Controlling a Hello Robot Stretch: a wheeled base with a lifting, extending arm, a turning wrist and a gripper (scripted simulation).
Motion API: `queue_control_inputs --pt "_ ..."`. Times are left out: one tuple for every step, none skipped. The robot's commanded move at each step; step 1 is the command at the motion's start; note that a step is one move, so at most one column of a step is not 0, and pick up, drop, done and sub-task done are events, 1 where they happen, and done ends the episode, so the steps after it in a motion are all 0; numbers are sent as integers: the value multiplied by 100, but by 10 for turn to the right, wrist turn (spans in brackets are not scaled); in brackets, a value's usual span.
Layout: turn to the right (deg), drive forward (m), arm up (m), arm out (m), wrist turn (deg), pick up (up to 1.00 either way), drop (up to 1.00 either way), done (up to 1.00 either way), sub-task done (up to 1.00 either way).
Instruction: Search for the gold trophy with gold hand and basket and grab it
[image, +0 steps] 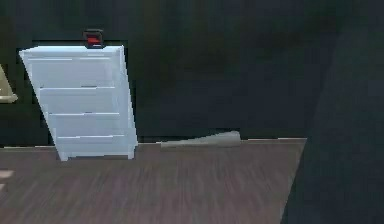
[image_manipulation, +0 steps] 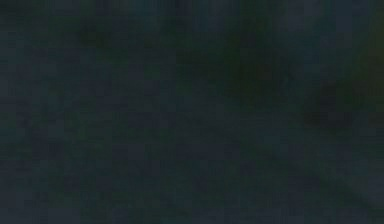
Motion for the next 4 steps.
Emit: queue_control_inputs --pt "0 60 0 0 0 0 0 0 0" --pt "390 0 0 0 0 0 0 0 0" --pt "0 25 0 0 0 0 0 0 0" --pt "360 0 0 0 0 0 0 0 0"
